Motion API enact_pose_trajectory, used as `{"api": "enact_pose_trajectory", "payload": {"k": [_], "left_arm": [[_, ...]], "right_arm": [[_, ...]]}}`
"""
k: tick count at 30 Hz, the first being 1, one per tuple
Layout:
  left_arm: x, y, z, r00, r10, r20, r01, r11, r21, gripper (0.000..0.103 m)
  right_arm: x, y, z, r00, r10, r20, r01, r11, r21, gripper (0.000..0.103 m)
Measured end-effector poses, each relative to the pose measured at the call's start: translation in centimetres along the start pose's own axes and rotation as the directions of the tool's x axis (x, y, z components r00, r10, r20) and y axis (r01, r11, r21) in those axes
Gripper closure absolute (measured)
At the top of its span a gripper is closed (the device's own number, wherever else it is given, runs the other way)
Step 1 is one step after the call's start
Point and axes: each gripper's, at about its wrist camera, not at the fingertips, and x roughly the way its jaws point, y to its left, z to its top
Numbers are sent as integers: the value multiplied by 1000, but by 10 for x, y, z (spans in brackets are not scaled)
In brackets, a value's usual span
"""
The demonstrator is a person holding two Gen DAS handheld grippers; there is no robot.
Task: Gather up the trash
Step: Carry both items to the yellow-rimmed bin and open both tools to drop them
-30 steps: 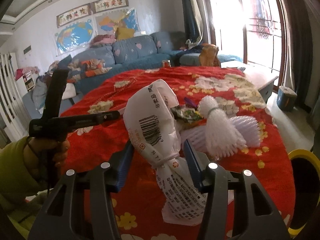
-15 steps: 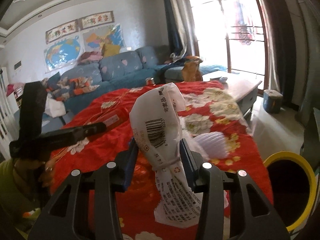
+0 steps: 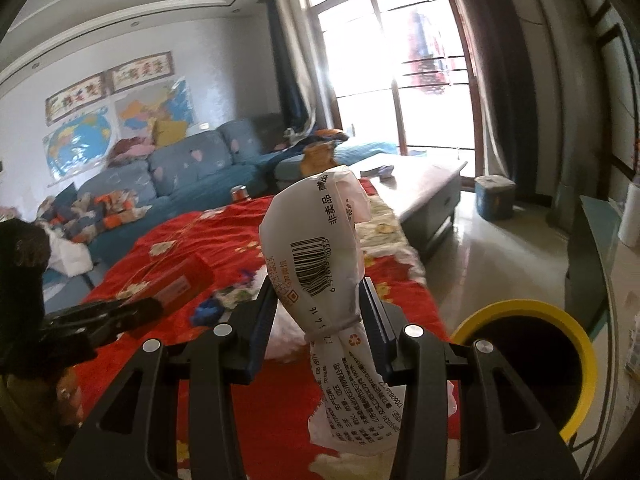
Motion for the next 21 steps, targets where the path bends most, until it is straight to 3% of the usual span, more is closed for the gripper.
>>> {"api": "enact_pose_trajectory", "payload": {"k": [21], "left_arm": [[51,-69,-2,992,-108,-65,115,986,118,77]], "right_arm": [[-13,-86,-9,984,-177,11,172,968,182,63]]}}
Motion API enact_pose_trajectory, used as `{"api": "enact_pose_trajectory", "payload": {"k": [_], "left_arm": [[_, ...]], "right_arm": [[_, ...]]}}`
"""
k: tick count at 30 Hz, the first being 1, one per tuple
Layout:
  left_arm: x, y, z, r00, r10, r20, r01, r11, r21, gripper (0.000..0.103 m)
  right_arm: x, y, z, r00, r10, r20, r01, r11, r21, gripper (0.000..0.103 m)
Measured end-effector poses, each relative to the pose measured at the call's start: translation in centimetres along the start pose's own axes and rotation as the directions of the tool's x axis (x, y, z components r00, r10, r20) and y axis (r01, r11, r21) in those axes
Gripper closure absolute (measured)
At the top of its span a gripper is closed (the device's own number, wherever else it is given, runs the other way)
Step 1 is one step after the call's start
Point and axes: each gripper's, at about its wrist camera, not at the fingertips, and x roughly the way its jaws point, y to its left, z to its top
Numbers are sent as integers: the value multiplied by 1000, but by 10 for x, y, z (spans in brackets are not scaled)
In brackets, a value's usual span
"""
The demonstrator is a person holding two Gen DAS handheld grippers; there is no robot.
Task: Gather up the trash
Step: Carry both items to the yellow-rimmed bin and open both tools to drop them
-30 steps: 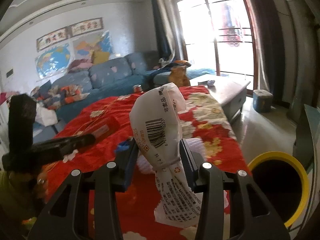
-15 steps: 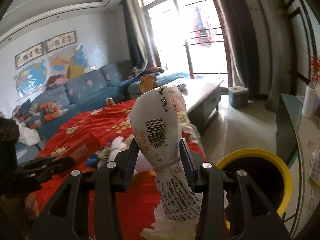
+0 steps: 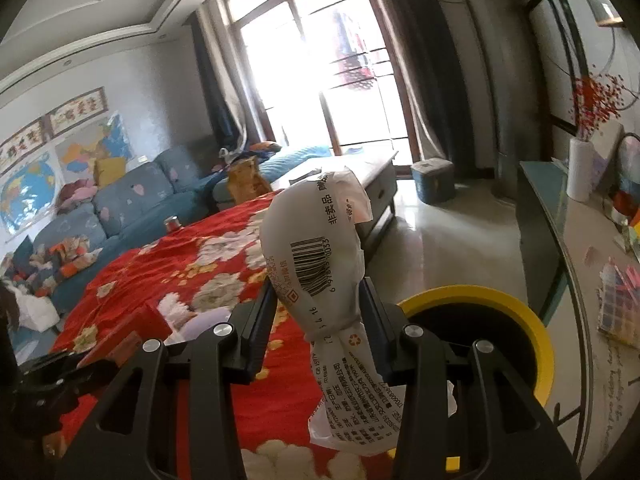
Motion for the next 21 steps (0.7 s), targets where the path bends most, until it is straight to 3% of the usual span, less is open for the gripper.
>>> {"api": "enact_pose_trajectory", "payload": {"k": [21], "left_arm": [[77,-60,-5,988,-96,-120,105,992,71,77]], "right_arm": [[20,-85,-1,994,-108,-35,113,979,169,63]]}}
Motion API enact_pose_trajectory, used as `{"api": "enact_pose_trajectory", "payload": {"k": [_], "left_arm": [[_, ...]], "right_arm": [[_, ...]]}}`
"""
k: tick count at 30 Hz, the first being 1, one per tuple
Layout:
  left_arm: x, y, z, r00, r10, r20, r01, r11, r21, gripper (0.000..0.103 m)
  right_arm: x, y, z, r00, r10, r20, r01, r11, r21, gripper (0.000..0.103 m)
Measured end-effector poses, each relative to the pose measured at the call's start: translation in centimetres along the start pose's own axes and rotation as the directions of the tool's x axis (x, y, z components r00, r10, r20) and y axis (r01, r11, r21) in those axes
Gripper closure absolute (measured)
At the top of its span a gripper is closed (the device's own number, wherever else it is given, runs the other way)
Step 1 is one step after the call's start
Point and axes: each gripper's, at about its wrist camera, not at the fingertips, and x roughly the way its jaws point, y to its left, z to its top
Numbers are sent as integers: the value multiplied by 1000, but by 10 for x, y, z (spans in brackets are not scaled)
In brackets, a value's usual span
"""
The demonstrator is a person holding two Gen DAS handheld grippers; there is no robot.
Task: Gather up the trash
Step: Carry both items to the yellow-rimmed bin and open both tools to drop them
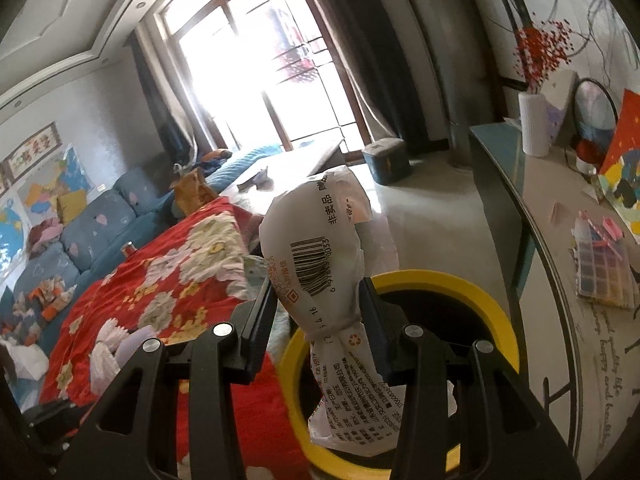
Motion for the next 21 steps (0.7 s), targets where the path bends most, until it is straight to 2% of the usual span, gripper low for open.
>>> {"api": "enact_pose_trajectory", "payload": {"k": [12,16,18,19,21], "left_arm": [[63,-13,0,996,-13,-89,14,1000,11,77],[79,-14,3,994,-21,-110,22,1000,12,77],[84,-14,3,994,-13,-107,14,1000,15,76],[86,-14,3,994,-15,-108,16,1000,14,71],[87,-15,3,994,-14,-106,15,1000,10,55]], "right_arm": [[22,-37,-1,998,-12,-57,16,997,81,63],[28,-43,-2,996,-8,-86,16,996,88,60],[27,-43,-2,996,-23,-82,31,995,97,53],[26,-45,-2,997,-25,-76,33,994,103,45],[25,-45,-1,997,-44,-70,50,994,94,41]]}}
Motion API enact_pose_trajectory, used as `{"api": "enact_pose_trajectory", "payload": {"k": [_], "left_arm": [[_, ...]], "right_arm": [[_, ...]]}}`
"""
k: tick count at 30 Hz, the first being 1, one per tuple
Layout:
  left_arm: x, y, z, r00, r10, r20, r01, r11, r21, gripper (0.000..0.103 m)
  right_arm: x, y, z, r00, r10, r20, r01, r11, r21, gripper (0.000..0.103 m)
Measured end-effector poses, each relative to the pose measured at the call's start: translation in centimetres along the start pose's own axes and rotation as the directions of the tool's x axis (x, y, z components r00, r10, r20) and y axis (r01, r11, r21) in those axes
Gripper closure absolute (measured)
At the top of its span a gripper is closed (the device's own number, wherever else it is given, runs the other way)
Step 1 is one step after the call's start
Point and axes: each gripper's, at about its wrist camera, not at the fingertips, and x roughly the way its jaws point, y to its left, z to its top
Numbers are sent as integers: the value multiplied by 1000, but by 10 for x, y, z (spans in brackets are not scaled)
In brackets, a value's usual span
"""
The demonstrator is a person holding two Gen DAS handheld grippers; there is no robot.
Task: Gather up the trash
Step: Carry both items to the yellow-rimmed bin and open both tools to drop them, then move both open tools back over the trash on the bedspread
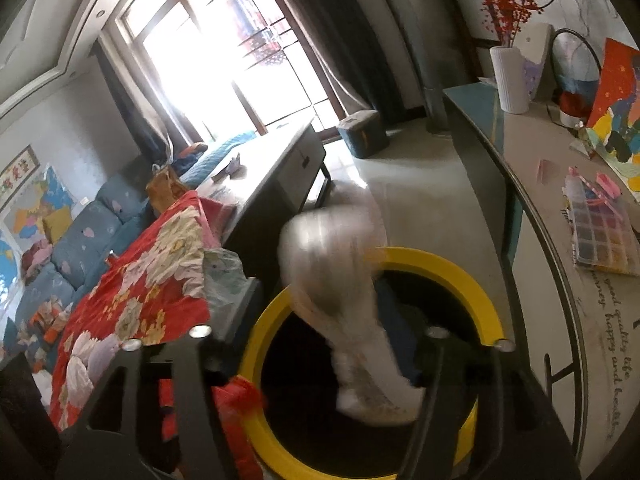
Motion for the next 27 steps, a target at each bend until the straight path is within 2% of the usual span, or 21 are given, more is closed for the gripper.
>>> {"api": "enact_pose_trajectory", "payload": {"k": [1,3,5,9,16,27], "left_arm": [[-1,0,-1,1000,-3,7,3,1000,-1,47],[-4,0,0,1000,-1,17,1,1000,-3,39],[-9,1,1,999,5,39,-5,1000,-10,24],[-26,3,2,996,15,87,-14,1000,-20,13],[-58,10,2,986,41,160,-34,998,-50,11],[-99,22,0,964,97,247,-76,993,-94,11]], "right_arm": [[0,0,1,1000,-12,5,12,1000,-6,41],[-3,1,-1,999,-38,23,38,999,-19,39],[-6,2,-2,998,-57,40,58,998,-31,37],[-16,12,-6,992,-91,83,98,992,-83,32],[-30,28,-9,991,-69,112,84,987,-134,30],[-45,62,-16,993,-8,114,30,980,-197,28]]}}
